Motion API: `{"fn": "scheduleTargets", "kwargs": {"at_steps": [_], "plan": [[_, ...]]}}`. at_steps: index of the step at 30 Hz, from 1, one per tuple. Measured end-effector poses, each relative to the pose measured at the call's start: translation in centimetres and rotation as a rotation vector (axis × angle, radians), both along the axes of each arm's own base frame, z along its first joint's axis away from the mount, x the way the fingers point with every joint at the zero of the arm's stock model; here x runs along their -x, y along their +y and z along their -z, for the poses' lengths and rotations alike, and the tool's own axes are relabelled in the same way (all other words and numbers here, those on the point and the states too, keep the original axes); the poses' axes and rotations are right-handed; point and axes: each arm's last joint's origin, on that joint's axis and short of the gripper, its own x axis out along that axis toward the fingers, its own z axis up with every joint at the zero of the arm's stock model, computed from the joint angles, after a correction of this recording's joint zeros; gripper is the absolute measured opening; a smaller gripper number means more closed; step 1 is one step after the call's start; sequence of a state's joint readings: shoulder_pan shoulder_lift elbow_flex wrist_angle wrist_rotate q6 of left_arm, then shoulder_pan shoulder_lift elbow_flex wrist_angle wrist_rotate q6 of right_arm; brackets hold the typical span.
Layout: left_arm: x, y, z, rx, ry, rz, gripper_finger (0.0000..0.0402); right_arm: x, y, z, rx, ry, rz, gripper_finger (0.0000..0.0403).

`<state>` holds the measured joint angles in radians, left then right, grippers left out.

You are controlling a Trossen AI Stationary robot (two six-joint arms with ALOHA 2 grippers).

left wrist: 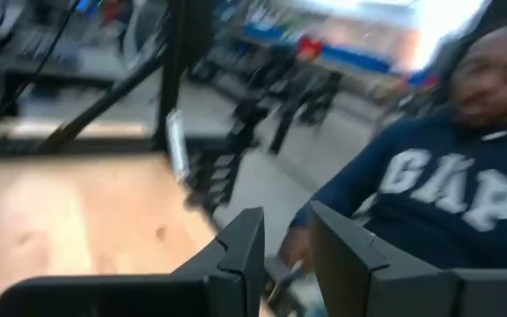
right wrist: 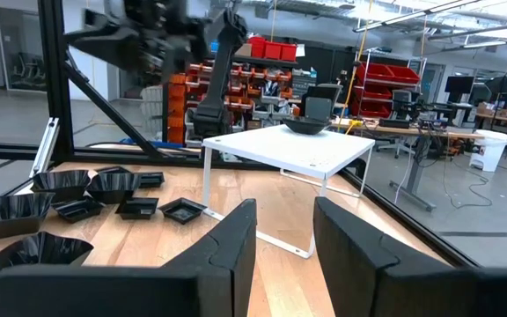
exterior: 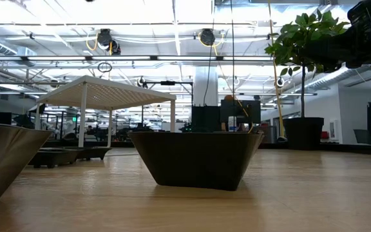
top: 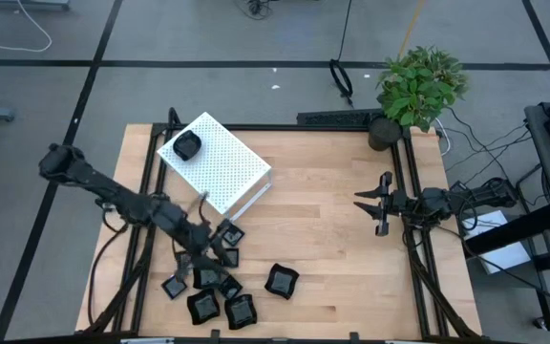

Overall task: Pick & Place Mini shaped plates
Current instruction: Put the black distorted square plate on the shelf

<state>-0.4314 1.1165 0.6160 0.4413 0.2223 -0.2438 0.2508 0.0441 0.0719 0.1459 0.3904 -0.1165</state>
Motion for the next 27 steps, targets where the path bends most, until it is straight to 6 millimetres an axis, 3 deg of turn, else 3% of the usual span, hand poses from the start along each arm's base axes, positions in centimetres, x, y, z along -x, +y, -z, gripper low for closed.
{"fn": "scheduleTargets", "kwargs": {"at_steps": [5, 12, 16, 18, 21, 27], "plan": [[-2.3, -4.2, -1.8, -0.203, 0.246, -0.195, 0.009, 0.0, 0.0, 0.0, 0.0, 0.0, 0.0, 0.0102], [-8.5, -9.0, -1.2, -0.302, 0.575, -0.425, 0.0111, 0.0, 0.0, 0.0, 0.0, 0.0, 0.0, 0.0102], [-11.2, -10.8, -1.4, -0.47, 0.718, -0.46, 0.0127, 0.0, 0.0, 0.0, 0.0, 0.0, 0.0, 0.0102], [-12.3, -11.4, -1.5, -0.522, 0.749, -0.482, 0.0134, 0.0, 0.0, 0.0, 0.0, 0.0, 0.0, 0.0102], [-14.1, -12.1, -1.3, -0.463, 0.778, -0.502, 0.0149, 0.0, 0.0, 0.0, 0.0, 0.0, 0.0, 0.0102], [-16.0, -10.1, 2.7, -0.363, 1.035, -0.663, 0.0179, 0.0, 0.0, 0.0, 0.0, 0.0, 0.0, 0.0102]]}}
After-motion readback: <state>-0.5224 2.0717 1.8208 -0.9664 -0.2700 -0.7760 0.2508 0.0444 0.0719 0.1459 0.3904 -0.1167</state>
